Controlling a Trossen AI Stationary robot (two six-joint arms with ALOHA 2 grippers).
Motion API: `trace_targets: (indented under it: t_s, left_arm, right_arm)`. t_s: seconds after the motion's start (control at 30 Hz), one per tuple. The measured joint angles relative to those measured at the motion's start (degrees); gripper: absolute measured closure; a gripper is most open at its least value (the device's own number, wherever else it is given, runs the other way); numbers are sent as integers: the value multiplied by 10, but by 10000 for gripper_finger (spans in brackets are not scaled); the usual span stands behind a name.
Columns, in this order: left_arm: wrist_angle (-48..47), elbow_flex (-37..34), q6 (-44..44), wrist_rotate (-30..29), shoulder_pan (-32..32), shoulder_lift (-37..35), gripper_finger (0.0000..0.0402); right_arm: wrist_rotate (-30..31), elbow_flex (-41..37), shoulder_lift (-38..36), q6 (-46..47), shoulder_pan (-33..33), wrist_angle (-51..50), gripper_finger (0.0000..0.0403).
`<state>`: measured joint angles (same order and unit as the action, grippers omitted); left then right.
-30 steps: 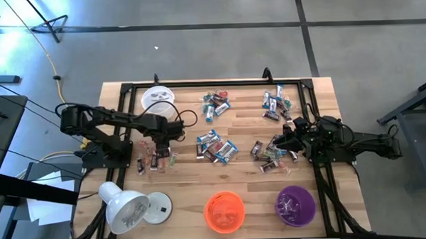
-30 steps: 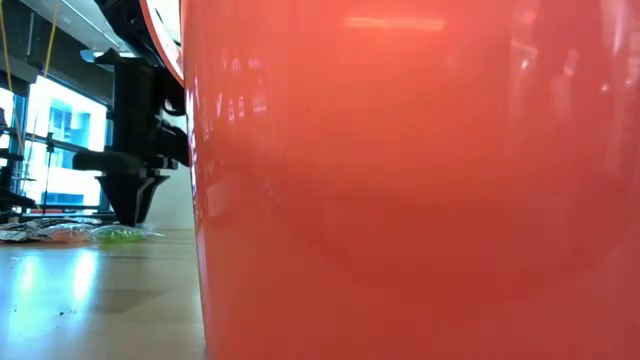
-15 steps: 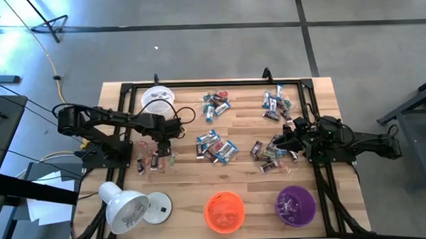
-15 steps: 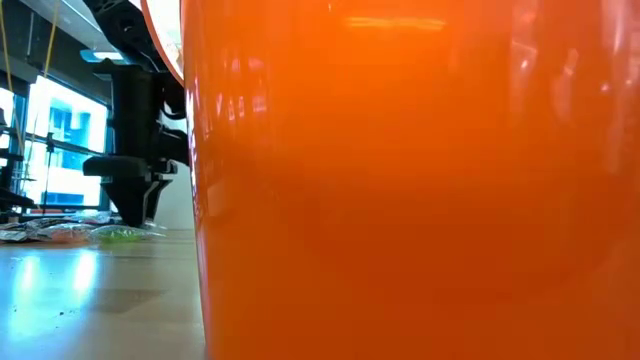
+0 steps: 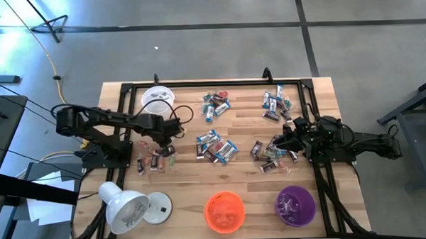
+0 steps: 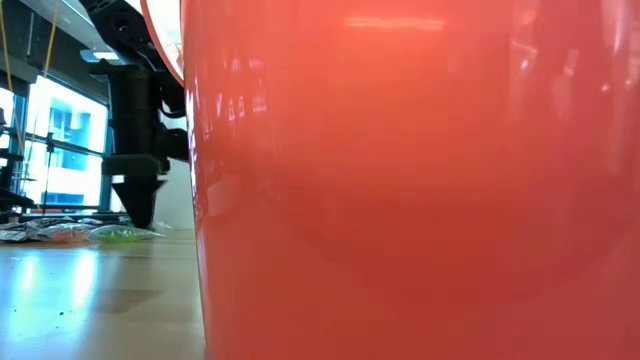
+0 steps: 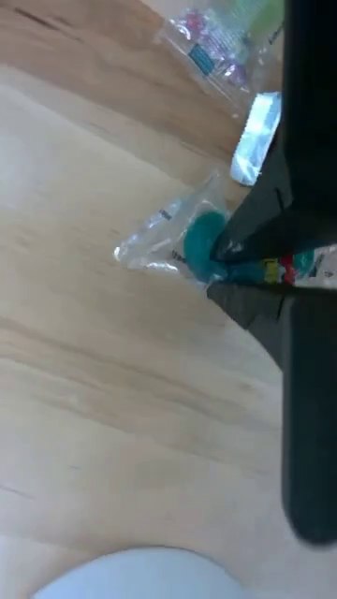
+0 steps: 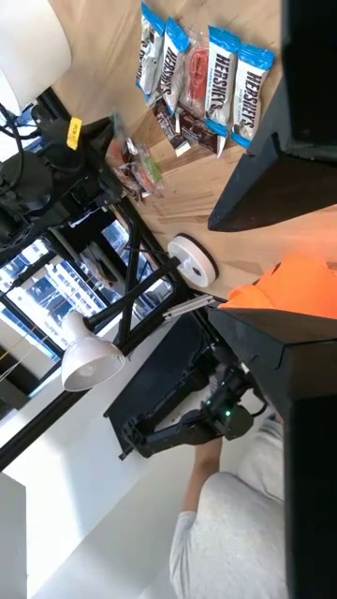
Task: Organize candy in baskets
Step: Put the blue gummy into the white bucket
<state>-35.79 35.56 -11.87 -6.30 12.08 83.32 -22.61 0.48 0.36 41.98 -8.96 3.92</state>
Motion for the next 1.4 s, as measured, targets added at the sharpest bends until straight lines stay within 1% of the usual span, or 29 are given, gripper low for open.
trace_targets:
  t_s: [0.07, 0.2, 0.33, 0.53, 0.6, 0.67, 0.9, 1.03, 1.17, 1.27, 1.4]
  left_arm:
    - [-2, 2, -33, 11, 1, -11, 395]
    - [-34, 22, -87, 50, -9, -37, 391]
    - [-63, 55, -130, 48, -19, -68, 399]
    - [-102, 111, -161, 38, -26, -117, 401]
    - [-117, 136, -166, 18, -26, -134, 401]
    - [-138, 167, -165, -15, -26, -151, 401]
    - [-183, 276, -126, -162, -26, -202, 401]
    - [-185, 297, -94, -228, -21, -222, 401]
    - [-223, 297, -90, -259, 6, -232, 401]
    - [-268, 297, -90, -263, 40, -232, 401]
    - [-274, 297, -90, -260, 92, -225, 396]
  right_arm:
    - [0, 0, 0, 0, 0, 0, 265]
    - [0, 0, 0, 0, 0, 0, 265]
    - [0, 0, 0, 0, 0, 0, 265]
    - [0, 0, 0, 0, 0, 0, 265]
    - [0, 0, 0, 0, 0, 0, 265]
    - [0, 0, 0, 0, 0, 0, 265]
    - [0, 0, 0, 0, 0, 0, 265]
    - [0, 0, 0, 0, 0, 0, 265]
    - [0, 0, 0, 0, 0, 0, 265]
    - [0, 0, 0, 0, 0, 0, 265]
    - [0, 0, 0, 0, 0, 0, 265]
